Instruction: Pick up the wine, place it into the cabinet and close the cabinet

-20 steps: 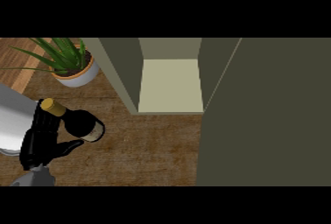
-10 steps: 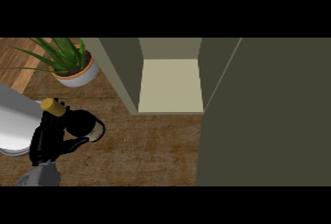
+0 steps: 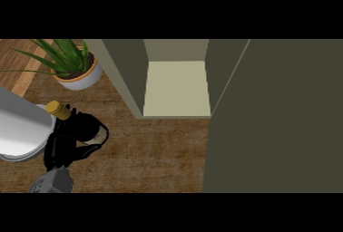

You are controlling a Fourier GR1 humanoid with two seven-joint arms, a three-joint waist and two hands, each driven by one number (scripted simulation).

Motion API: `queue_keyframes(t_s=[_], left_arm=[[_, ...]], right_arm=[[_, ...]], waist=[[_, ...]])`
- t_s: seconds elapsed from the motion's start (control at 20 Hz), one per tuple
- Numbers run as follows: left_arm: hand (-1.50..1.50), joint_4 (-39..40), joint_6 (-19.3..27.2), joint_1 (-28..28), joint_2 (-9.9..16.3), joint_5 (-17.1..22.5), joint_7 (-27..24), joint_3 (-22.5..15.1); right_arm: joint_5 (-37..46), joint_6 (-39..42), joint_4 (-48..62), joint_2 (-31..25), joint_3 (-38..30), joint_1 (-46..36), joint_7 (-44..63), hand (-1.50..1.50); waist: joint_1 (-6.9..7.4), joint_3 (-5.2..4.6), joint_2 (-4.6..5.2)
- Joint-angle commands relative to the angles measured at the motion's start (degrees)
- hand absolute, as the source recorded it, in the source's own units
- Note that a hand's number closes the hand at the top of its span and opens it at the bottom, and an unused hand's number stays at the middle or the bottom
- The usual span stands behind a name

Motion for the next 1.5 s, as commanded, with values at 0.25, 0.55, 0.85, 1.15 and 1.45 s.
queue_keyframes(t_s=[0.25,0.55,0.85,1.15,1.45], left_arm=[[1.5,7.5,-6.3,-4.4,1.7,2.7,-2.5,1.0],[1.5,12.3,-8.2,-6.7,2.6,-1.9,-7.9,-2.2],[1.5,8.1,-3.0,-3.7,4.3,-8.1,-12.7,-5.6],[1.5,-6.2,-0.6,8.3,-0.5,-9.1,-11.4,-10.0],[1.5,-16.1,4.0,13.2,-0.2,-10.9,-14.1,-10.0]], right_arm=[[-4.9,-0.8,-11.3,1.5,1.1,4.5,4.2,-1.5],[-8.1,-1.8,-6.2,-1.1,-4.2,-3.6,6.8,-1.5],[-5.5,-0.5,-9.9,0.7,-0.5,2.5,4.7,-1.5],[-1.8,-1.5,-8.1,2.2,2.3,2.3,4.6,-1.5],[-7.6,-0.8,-5.2,-0.7,-3.7,-3.0,6.4,-1.5]], waist=[[-0.37,-0.02,-0.09],[-0.24,-0.05,0.11],[-0.24,0.01,-0.14],[0.7,0.05,-0.25],[0.71,0.02,-0.13]])
